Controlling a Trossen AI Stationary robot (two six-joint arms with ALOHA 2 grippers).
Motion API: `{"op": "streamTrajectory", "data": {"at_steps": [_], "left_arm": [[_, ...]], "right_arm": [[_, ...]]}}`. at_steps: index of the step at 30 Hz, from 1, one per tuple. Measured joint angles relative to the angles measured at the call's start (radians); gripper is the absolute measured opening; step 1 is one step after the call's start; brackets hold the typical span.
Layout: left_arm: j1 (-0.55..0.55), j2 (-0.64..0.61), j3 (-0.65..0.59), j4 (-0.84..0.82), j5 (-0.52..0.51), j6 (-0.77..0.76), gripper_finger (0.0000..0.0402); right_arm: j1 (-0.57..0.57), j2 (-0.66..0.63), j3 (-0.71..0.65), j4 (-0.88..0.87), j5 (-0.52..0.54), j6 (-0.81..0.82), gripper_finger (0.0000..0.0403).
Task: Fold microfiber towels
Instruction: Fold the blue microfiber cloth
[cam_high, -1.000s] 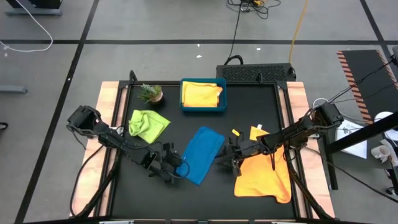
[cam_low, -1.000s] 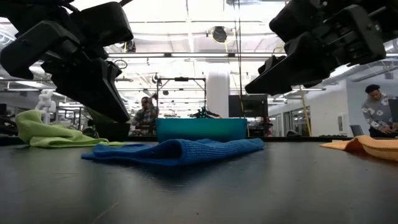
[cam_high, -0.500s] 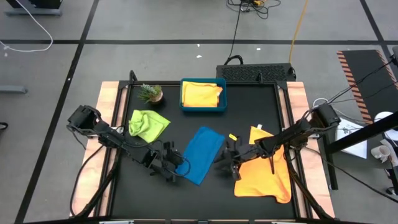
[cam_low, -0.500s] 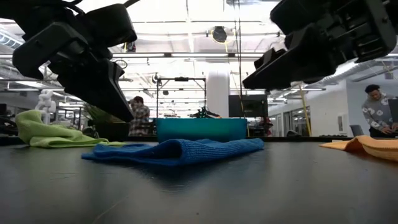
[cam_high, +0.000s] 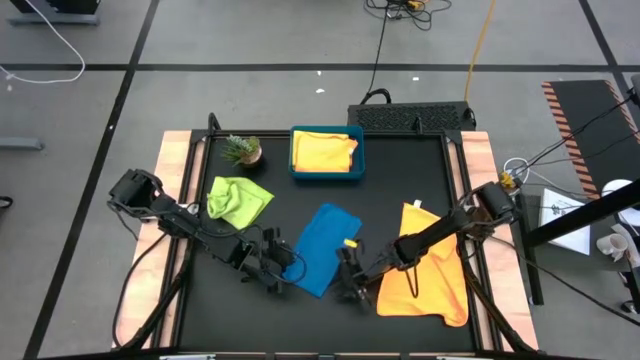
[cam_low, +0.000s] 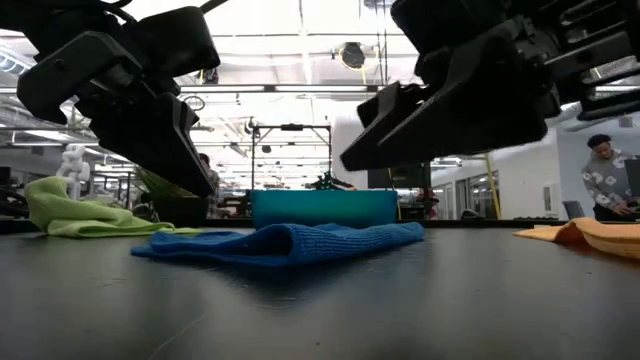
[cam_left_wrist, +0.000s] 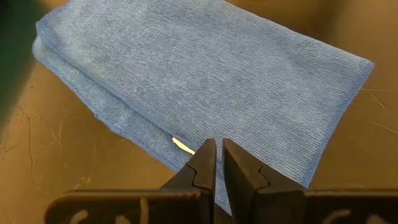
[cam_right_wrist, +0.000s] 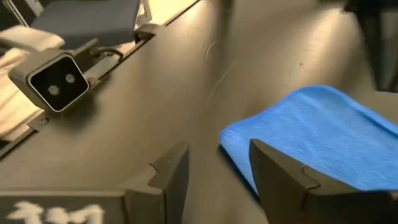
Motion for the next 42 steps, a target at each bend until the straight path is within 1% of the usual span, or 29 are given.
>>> {"op": "streamTrajectory", "data": {"at_steps": [6, 9, 11, 14, 16, 30, 42], "left_arm": [[0.001, 0.000, 0.000, 0.000, 0.001, 0.000, 0.0031], [0.001, 0.000, 0.000, -0.001, 0.001, 0.000, 0.0031], [0.001, 0.000, 0.000, 0.000, 0.005, 0.000, 0.0031], [0.000, -0.001, 0.000, -0.001, 0.020, 0.000, 0.0031], [0.000, -0.001, 0.000, 0.000, 0.021, -0.002, 0.0031], [0.001, -0.001, 0.000, 0.005, 0.019, 0.000, 0.0031], [0.002, -0.001, 0.000, 0.007, 0.016, 0.004, 0.0031]], "right_arm": [[0.021, 0.090, 0.082, -0.046, 0.001, -0.032, 0.0196], [0.028, 0.128, 0.102, -0.050, 0.007, -0.072, 0.0207], [0.035, 0.135, 0.105, -0.050, 0.038, -0.100, 0.0209], [0.048, 0.133, 0.106, -0.043, 0.113, -0.154, 0.0206], [0.054, 0.133, 0.106, -0.045, 0.139, -0.175, 0.0200], [0.032, 0.134, 0.106, -0.043, 0.138, -0.154, 0.0159], [0.017, 0.134, 0.106, -0.044, 0.134, -0.134, 0.0155]]}}
